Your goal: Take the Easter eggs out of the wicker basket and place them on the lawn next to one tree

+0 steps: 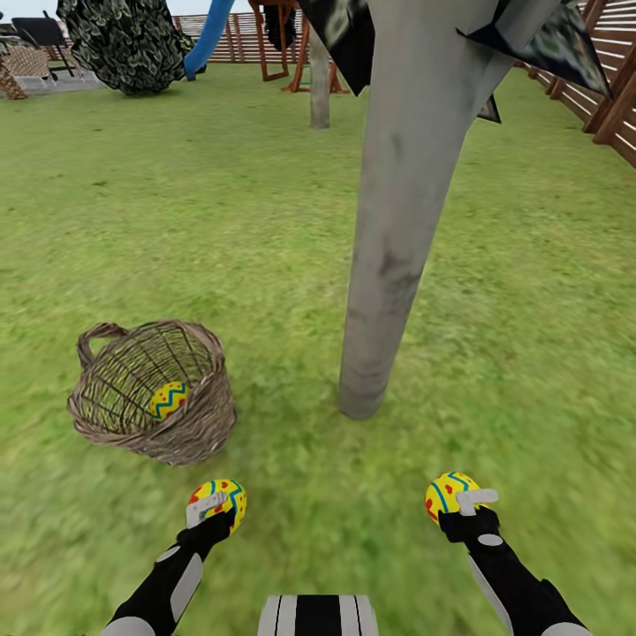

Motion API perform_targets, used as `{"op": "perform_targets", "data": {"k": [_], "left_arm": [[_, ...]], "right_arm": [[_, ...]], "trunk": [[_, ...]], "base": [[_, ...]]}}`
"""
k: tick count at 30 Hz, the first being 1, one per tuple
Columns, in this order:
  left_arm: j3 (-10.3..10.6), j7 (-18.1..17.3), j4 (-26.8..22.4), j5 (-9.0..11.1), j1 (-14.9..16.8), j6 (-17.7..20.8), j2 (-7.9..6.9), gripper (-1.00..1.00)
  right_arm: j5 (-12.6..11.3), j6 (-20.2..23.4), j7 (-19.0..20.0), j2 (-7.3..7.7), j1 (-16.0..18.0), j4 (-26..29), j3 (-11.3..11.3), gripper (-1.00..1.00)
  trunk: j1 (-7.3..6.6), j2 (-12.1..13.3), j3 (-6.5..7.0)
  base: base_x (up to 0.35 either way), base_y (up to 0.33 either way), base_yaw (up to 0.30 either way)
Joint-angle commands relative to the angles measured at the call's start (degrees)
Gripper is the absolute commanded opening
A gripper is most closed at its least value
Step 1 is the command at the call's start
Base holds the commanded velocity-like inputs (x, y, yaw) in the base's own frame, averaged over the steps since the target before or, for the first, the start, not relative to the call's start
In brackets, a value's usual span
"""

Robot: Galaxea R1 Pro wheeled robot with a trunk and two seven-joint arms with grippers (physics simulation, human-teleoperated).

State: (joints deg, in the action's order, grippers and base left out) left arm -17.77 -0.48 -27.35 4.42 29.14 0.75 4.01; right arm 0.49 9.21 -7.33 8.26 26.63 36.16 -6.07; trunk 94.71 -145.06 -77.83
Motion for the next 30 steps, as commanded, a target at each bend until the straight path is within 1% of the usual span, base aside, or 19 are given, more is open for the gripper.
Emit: {"op": "perform_targets", "data": {"k": [1, 2, 21, 25, 30], "left_arm": [[-0.2, 0.0, -0.1, 0.5, 0.0, -0.1, 0.04, 1.00], [-0.2, 0.0, -0.1, 0.5, 0.0, -0.3, 0.09, 1.00], [-0.2, 0.0, 0.0, 0.4, 0.0, -0.2, 0.21, 1.00], [-0.2, 0.0, 0.0, 0.4, 0.0, -0.1, 0.21, 1.00], [-0.2, 0.0, 0.7, 0.4, 0.0, -0.1, 0.38, 1.00]], "right_arm": [[0.0, 0.5, -0.4, 0.09, 0.0, 0.1, -0.4, -1.00], [0.0, 0.5, -0.4, 0.09, 0.0, 0.1, -0.4, 1.00], [0.1, 0.5, -0.4, 0.00, 0.0, -0.6, -0.4, 1.00], [0.0, 0.5, -0.5, 0.00, 0.0, -0.7, -0.4, 1.00], [0.0, 0.5, -0.4, 0.00, 0.0, -0.7, -0.4, 1.00]], "trunk": [[0.13, 0.2, -0.03], [0.13, 0.2, -0.01], [0.13, 0.2, 0.00], [0.03, 0.2, 0.89], [-0.10, 0.3, 2.00]], "base": [[0.000, 0.000, 0.071], [0.000, 0.000, 0.036], [0.000, 0.000, 0.001], [-0.004, 0.000, 0.000], [-0.286, 0.000, 0.000]]}}
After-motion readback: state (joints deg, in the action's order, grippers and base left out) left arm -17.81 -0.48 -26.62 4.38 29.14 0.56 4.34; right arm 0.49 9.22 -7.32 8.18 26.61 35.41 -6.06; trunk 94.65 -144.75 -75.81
